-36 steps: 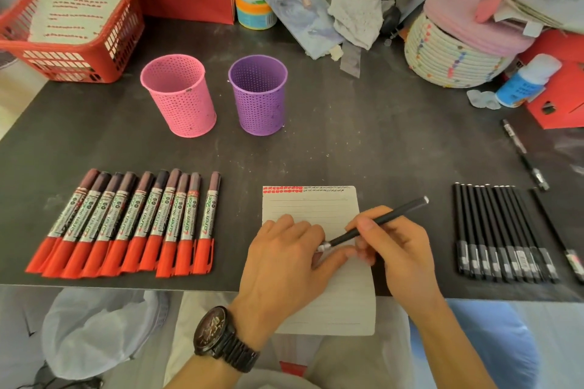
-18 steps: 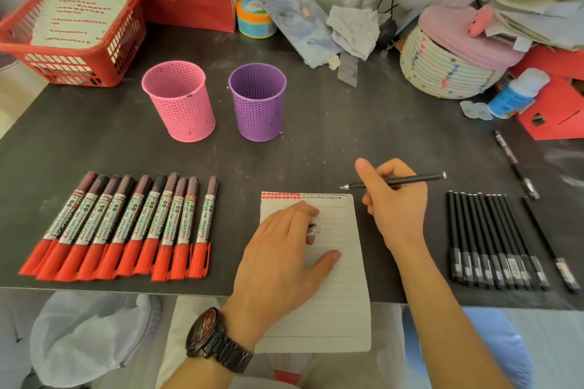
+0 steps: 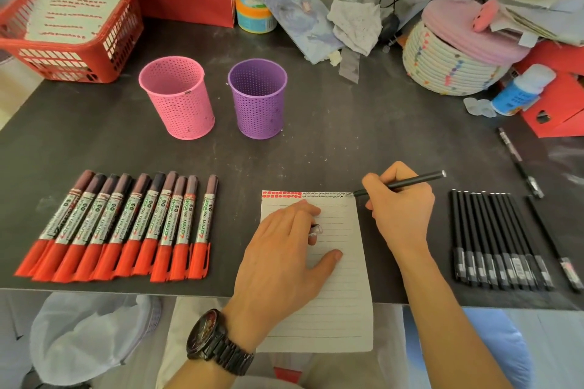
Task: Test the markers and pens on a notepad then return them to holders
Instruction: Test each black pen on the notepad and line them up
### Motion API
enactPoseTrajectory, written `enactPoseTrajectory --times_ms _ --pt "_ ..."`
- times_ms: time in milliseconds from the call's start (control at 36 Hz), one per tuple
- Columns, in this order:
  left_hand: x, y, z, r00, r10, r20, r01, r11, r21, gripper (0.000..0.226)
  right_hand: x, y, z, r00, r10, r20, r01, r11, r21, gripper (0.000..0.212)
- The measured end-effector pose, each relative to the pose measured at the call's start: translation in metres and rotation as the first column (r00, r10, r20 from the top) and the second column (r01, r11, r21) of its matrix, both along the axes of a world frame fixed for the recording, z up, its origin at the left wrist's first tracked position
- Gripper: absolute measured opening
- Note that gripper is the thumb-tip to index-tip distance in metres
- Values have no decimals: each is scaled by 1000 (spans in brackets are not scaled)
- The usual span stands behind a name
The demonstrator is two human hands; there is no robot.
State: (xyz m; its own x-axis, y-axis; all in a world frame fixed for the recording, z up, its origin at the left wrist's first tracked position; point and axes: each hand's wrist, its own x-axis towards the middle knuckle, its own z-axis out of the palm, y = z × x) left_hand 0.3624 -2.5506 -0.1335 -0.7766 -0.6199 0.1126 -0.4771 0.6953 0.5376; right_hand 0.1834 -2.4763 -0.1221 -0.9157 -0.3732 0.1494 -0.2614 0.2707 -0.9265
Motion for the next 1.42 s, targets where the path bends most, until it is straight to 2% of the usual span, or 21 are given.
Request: enactPoseTrajectory --times_ms 806,1000,1111,1167,1278,1417 --pt "2 0 8 999 -44 0 44 999 21 54 0 1 -1 997 17 -70 -16 1000 13 28" --pt "6 1 15 991 -81 -108 91 992 89 39 -1 0 -3 998 2 -65 -1 1000 20 27" --pt "7 0 15 985 -77 -157 96 988 119 35 5 1 6 999 -43 4 43 997 -71 31" --pt "6 -1 15 984 -69 -165 87 990 107 33 11 6 14 999 -5 48 10 994 -110 32" --pt "5 -4 9 982 -71 -173 85 993 80 28 33 23 25 964 203 172 -157 956 -248 37" --pt "4 -6 3 981 -94 -168 103 994 41 23 50 32 33 945 251 209 -199 950 -241 39"
